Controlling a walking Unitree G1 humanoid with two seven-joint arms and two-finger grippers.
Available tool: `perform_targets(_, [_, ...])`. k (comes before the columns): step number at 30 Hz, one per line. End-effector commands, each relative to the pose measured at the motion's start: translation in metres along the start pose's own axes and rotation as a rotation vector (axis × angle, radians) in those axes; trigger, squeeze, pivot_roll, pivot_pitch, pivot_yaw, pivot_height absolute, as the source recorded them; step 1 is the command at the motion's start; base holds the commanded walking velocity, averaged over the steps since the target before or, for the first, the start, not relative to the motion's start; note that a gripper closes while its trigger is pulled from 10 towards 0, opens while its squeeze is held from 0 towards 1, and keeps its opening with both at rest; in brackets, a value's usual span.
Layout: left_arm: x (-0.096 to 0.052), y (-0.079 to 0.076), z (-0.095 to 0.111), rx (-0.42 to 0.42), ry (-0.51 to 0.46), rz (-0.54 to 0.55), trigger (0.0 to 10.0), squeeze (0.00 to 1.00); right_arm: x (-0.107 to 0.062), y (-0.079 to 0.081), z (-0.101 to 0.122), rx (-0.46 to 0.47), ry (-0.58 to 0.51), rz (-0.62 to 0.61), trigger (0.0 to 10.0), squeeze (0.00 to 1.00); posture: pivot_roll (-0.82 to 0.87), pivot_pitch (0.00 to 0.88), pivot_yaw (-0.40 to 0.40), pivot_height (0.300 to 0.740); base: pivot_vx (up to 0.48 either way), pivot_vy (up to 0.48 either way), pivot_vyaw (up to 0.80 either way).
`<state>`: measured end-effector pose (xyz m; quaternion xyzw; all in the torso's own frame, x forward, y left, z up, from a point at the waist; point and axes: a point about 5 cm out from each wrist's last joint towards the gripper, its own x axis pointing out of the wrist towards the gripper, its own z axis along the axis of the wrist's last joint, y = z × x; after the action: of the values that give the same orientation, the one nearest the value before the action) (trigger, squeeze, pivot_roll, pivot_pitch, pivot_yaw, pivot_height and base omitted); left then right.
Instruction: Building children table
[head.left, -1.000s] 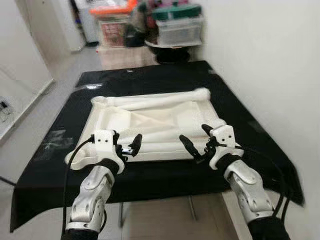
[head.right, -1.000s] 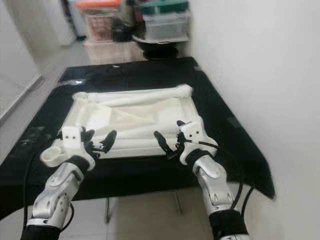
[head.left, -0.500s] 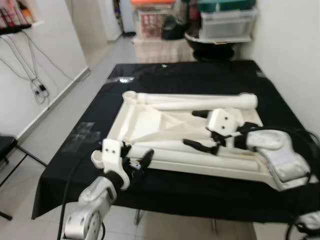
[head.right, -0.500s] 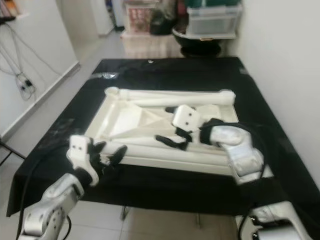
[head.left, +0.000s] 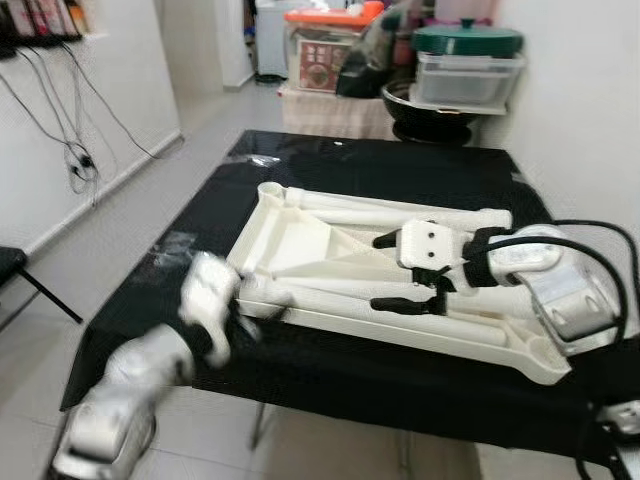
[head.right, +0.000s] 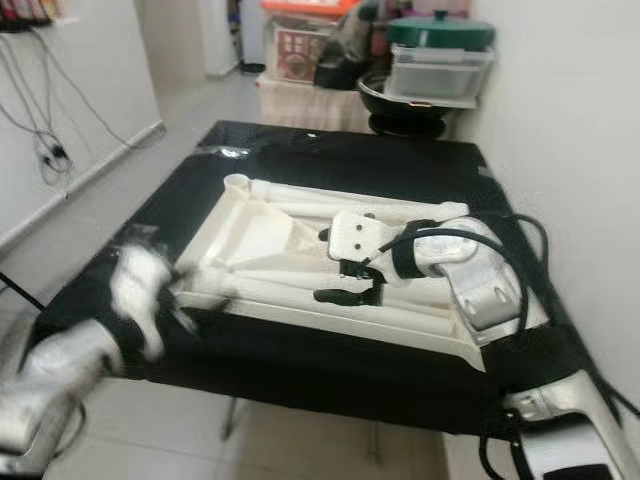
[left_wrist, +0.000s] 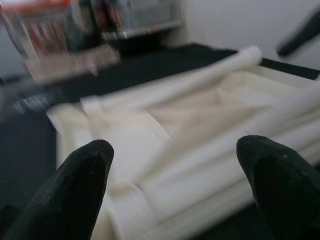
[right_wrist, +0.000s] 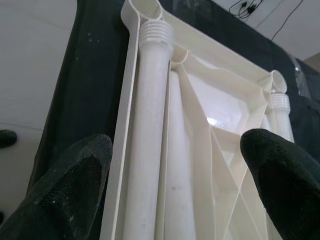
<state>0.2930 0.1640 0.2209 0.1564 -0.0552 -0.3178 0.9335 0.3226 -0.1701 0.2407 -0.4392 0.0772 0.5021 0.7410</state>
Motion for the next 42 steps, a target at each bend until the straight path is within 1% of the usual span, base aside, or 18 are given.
perform_targets(1, [-0.004,0.012,0.012,0.097,-0.006,-0.032,10.0,0.0,0.005,0.004,-0.003,0.004,0.029,0.034,10.0,0.0,0.03,0.0,-0.014,0.74,0.0,0.0,0.0])
perform_targets(2, [-0.008,0.037,0.03,0.296,0.052,-0.084,10.0,0.0,0.009,0.007,-0.006,0.004,0.054,0.046,10.0,0.0,0.02,0.0,-0.003,0.74,0.0,0.0,0.0])
perform_targets(3, [-0.008,0.037,0.03,0.296,0.052,-0.084,10.0,0.0,0.009,0.007,-0.006,0.004,0.054,0.046,10.0,0.0,0.02,0.0,-0.003,0.74,0.0,0.0,0.0])
perform_targets(4, [-0.014,0.055,0.039,0.445,0.13,-0.133,10.0,0.0,0.01,0.008,-0.008,0.008,0.076,0.05,10.0,0.0,0.02,0.0,0.0,0.74,0.0,0.0,0.0])
perform_targets(6, [-0.022,0.077,0.041,0.603,0.254,-0.186,10.0,0.0,0.006,0.011,-0.014,0.025,0.118,0.056,10.0,0.0,0.02,0.0,0.018,0.74,0.0,0.0,0.0])
perform_targets(10, [-0.026,0.078,0.033,0.629,0.316,-0.235,10.0,0.0,0.002,0.016,-0.018,0.048,0.146,0.071,10.0,0.0,0.02,0.0,0.025,0.74,0.0,0.0,0.0])
perform_targets(15, [-0.022,0.063,0.024,0.571,0.299,-0.278,10.0,0.0,0.003,0.018,-0.022,0.062,0.17,0.084,10.0,0.0,0.01,0.0,0.017,0.74,0.0,0.0,0.0])
perform_targets(19, [-0.019,0.058,0.02,0.544,0.288,-0.3,10.0,0.0,0.003,0.016,-0.022,0.059,0.186,0.091,10.0,0.0,0.01,0.0,0.007,0.74,0.0,0.0,0.0])
perform_targets(26, [-0.018,0.058,0.012,0.535,0.273,-0.297,10.0,0.0,0.004,0.013,-0.024,0.059,0.215,0.089,10.0,0.0,0.01,0.0,0.002,0.74,0.0,0.0,0.0])
perform_targets(28, [-0.009,0.055,0.011,0.507,0.219,-0.213,10.0,0.0,0.005,0.013,-0.027,0.066,0.245,0.083,10.0,0.0,0.01,0.0,-0.002,0.74,0.0,0.0,0.0])
perform_targets(30, [0.004,0.041,0.005,0.412,0.149,-0.131,10.0,0.0,0.007,0.012,-0.03,0.072,0.275,0.076,10.0,0.0,0.01,0.0,-0.004,0.74,0.0,0.0,0.0])
perform_targets(32, [0.017,0.016,-0.019,0.217,0.128,-0.069,10.0,0.0,0.01,0.009,-0.033,0.069,0.294,0.05,10.0,0.0,0.02,0.0,-0.008,0.74,0.0,0.0,0.0])
perform_targets(33, [0.017,0.016,-0.019,0.217,0.128,-0.069,10.0,0.0,0.01,0.009,-0.033,0.069,0.294,0.05,10.0,0.0,0.02,0.0,-0.008,0.74,0.0,0.0,0.0])
perform_targets(35, [0.026,-0.027,-0.059,0.018,0.191,-0.082,10.0,0.0,0.014,0.002,-0.035,0.086,0.327,0.013,10.0,0.0,0.0,0.0,-0.014,0.74,0.0,0.0,0.0])
perform_targets(37, [0.032,-0.055,-0.074,-0.113,0.208,-0.075,10.0,0.0,0.015,0.0,-0.035,0.095,0.344,0.015,10.0,0.0,-0.01,0.0,-0.02,0.74,0.0,0.0,0.0])
perform_targets(39, [0.032,-0.055,-0.074,-0.113,0.208,-0.075,10.0,0.0,0.015,0.0,-0.035,0.095,0.344,0.015,10.0,0.0,-0.01,0.0,-0.02,0.74,0.0,0.0,0.0])
perform_targets(41, [0.036,-0.072,-0.073,-0.184,0.197,-0.063,10.0,0.0,0.014,-0.007,-0.037,0.115,0.368,-0.002,10.0,0.0,0.01,0.003,-0.032,0.74,0.0,0.0,0.0])
perform_targets(42, [0.036,-0.072,-0.073,-0.184,0.197,-0.063,10.0,0.0,0.014,-0.007,-0.037,0.115,0.368,-0.002,10.0,0.0,0.01,0.003,-0.032,0.74,0.0,0.0,0.0])
